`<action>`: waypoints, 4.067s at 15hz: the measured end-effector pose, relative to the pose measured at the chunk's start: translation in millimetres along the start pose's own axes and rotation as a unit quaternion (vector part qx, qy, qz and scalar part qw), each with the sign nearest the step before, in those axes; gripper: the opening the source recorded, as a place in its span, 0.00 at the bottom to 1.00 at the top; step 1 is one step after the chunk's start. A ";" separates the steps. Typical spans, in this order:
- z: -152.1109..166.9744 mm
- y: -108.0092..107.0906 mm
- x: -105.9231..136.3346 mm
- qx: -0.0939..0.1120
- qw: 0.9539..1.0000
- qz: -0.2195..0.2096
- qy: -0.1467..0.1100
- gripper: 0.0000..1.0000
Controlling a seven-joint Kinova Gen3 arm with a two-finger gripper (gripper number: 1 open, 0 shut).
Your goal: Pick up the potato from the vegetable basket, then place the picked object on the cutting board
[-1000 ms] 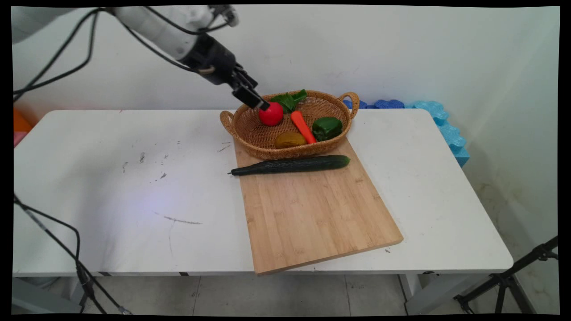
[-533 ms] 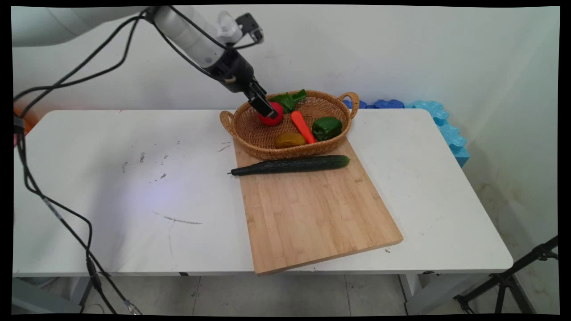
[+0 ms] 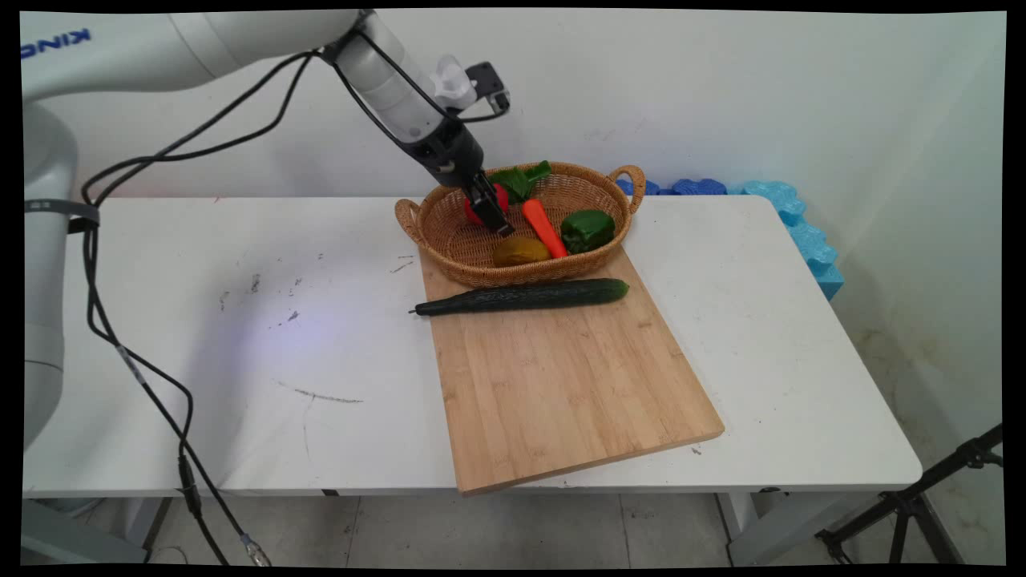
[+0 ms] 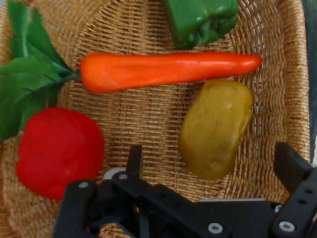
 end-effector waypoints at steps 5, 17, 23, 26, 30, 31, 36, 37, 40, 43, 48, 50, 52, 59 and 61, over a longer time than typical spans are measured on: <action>27.2 -0.3 5.5 -0.019 1.000 0.008 -0.022 1.00; 65.2 -11.6 14.2 -0.032 0.998 0.027 -0.045 1.00; 76.5 -12.0 19.4 -0.036 0.998 0.035 -0.045 0.00; 78.3 -10.2 20.8 -0.038 0.997 0.041 -0.045 0.00; 71.7 -5.5 22.7 -0.034 0.997 0.054 -0.041 0.00; 65.3 -4.2 23.8 -0.030 0.997 0.054 -0.036 0.00; 18.5 7.0 29.8 -0.015 0.999 0.045 -0.007 0.00; 2.6 11.8 31.5 -0.012 0.999 0.042 0.001 0.00; -36.0 27.2 34.4 -0.013 0.999 0.029 0.021 0.00; -67.3 47.5 34.5 -0.024 0.999 0.013 0.037 0.00; -96.3 87.3 33.1 -0.048 0.997 -0.003 0.056 0.00; -97.9 105.9 31.4 -0.058 0.996 -0.009 0.060 0.00; -93.6 119.1 28.8 -0.063 0.996 -0.015 0.060 0.00; -47.1 158.6 20.7 -0.073 0.996 -0.022 0.050 0.00; -29.5 166.7 19.3 -0.074 0.996 -0.021 0.046 0.00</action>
